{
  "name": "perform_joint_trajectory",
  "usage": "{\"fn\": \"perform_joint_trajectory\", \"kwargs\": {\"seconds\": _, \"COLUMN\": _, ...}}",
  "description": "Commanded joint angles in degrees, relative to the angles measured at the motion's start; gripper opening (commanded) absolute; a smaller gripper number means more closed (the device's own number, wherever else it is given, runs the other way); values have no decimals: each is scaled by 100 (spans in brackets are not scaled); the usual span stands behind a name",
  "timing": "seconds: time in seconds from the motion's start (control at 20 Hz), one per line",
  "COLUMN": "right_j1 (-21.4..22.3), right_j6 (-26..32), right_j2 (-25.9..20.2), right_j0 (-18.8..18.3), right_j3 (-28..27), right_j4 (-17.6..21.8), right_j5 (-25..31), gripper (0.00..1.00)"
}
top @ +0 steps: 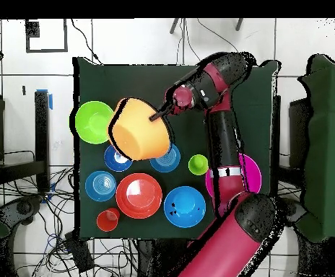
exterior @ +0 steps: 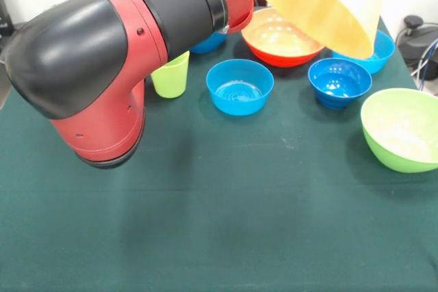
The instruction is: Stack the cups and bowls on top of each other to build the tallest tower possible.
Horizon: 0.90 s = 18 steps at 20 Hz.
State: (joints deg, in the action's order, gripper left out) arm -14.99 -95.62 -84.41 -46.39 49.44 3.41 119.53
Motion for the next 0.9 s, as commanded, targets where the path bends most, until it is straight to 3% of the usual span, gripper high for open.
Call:
{"fn": "perform_joint_trajectory", "kwargs": {"seconds": 0.05, "right_j1": -108, "right_j6": 1761, "right_j2": 607, "right_j0": 97, "right_j3": -423, "right_j4": 282, "right_j5": 298, "gripper": 0}}
{"fn": "perform_joint_trajectory", "kwargs": {"seconds": 0.1, "right_j1": -112, "right_j6": 1745, "right_j2": 607, "right_j0": 83, "right_j3": -396, "right_j4": 277, "right_j5": 251, "gripper": 0}}
{"fn": "perform_joint_trajectory", "kwargs": {"seconds": 0.15, "right_j1": -115, "right_j6": 1720, "right_j2": 608, "right_j0": 99, "right_j3": -406, "right_j4": 266, "right_j5": 219, "gripper": 100}}
{"fn": "perform_joint_trajectory", "kwargs": {"seconds": 0.35, "right_j1": -110, "right_j6": 1843, "right_j2": 585, "right_j0": 56, "right_j3": -287, "right_j4": 340, "right_j5": 118, "gripper": 100}}
{"fn": "perform_joint_trajectory", "kwargs": {"seconds": 0.45, "right_j1": -67, "right_j6": 1627, "right_j2": 530, "right_j0": -101, "right_j3": 134, "right_j4": 317, "right_j5": -245, "gripper": 100}}
{"fn": "perform_joint_trajectory", "kwargs": {"seconds": 0.7, "right_j1": 116, "right_j6": 640, "right_j2": 94, "right_j0": -688, "right_j3": 1930, "right_j4": 206, "right_j5": -1889, "gripper": 100}}
{"fn": "perform_joint_trajectory", "kwargs": {"seconds": 0.9, "right_j1": 760, "right_j6": -882, "right_j2": -538, "right_j0": -1050, "right_j3": 3453, "right_j4": 8, "right_j5": -3558, "gripper": 100}}
